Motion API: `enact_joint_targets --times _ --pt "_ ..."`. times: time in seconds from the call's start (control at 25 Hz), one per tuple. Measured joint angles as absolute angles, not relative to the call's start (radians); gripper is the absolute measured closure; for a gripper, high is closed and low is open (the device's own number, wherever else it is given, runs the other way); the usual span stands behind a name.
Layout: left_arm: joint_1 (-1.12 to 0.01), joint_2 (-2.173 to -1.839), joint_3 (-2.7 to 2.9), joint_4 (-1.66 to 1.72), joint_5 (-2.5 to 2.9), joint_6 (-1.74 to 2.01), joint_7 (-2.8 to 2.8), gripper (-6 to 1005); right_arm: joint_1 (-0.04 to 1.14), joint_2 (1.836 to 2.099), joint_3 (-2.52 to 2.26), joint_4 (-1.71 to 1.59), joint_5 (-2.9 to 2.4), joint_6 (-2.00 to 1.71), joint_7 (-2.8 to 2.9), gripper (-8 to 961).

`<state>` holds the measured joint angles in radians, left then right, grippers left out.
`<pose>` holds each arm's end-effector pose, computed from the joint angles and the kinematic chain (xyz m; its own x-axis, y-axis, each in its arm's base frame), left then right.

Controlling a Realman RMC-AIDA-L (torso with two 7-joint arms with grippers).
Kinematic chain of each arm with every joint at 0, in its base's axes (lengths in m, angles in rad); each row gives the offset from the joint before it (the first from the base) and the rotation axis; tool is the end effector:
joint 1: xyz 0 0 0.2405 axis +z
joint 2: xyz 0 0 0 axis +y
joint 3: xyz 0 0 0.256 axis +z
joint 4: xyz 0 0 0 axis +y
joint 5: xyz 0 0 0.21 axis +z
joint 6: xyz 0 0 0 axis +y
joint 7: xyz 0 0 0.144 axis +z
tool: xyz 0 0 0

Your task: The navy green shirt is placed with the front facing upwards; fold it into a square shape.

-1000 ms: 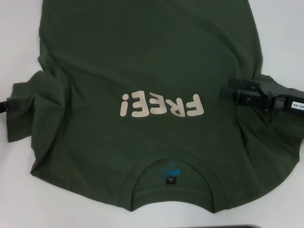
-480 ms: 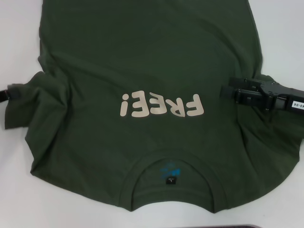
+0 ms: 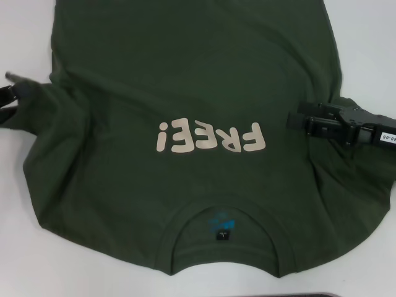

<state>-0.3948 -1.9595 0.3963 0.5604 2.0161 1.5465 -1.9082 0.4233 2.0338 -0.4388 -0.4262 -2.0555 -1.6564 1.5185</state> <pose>-0.3483 0.3005 0.0681 0.1875 0.6973 0.6919 0.9384 -0.3352 0.0835 0.3131 0.2768 0.0021 0.4364 -0.6272 -0.6451 -0.7634 -0.6376 0.1035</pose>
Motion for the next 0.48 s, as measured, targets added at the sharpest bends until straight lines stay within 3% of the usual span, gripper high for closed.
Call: enact_joint_targets --times 0.48 --pt "-0.452 -2.051 0.405 0.556 2.01 1.548 -1.905 991 0.423 2.034 -0.439 -0.427 -2.055 -1.657 1.518 34"
